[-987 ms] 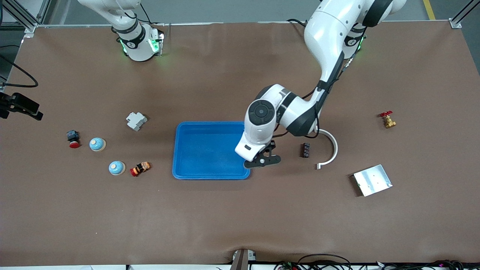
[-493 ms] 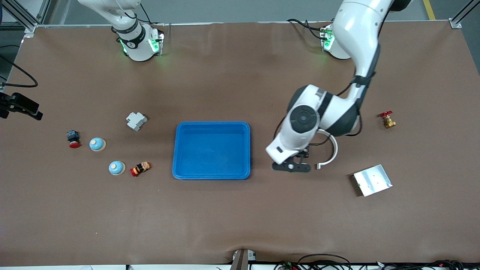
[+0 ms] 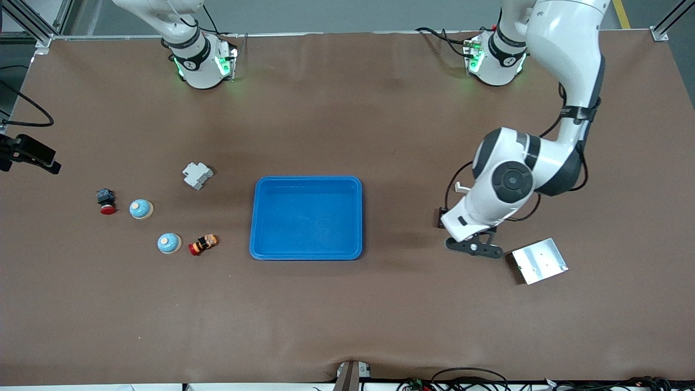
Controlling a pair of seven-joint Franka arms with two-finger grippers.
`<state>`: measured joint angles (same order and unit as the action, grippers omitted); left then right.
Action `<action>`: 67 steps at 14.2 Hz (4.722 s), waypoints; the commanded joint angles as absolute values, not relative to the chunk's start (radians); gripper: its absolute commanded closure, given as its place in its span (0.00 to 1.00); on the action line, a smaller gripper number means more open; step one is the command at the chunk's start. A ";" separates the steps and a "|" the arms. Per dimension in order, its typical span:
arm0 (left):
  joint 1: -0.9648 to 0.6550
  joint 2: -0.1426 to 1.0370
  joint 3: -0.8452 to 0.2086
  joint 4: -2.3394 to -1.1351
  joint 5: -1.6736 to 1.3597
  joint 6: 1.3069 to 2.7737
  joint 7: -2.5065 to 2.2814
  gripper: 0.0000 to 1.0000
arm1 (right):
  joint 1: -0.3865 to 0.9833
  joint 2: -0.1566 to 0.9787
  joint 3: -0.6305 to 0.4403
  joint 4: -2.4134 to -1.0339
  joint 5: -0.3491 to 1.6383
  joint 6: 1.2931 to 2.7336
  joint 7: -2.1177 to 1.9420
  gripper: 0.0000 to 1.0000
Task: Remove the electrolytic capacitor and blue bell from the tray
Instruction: 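Carry the capacitor with the left gripper toward the white arc, then lower the capacitor beside the white arc and open the left gripper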
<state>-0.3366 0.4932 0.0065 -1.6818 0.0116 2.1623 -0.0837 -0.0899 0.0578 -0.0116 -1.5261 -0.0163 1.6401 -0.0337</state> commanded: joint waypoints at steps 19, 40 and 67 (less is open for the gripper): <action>-0.106 0.454 -0.006 -1.966 0.003 2.474 0.106 1.00 | -0.098 0.051 -0.012 -1.525 0.014 1.638 -0.037 0.00; -0.121 0.445 -0.006 -2.155 0.006 2.609 0.005 1.00 | -0.100 0.051 -0.014 -1.525 0.014 1.637 -0.037 0.00; -0.109 0.428 -0.008 -1.999 0.020 2.428 0.017 0.00 | -0.106 0.051 -0.014 -1.525 0.049 1.615 -0.051 0.00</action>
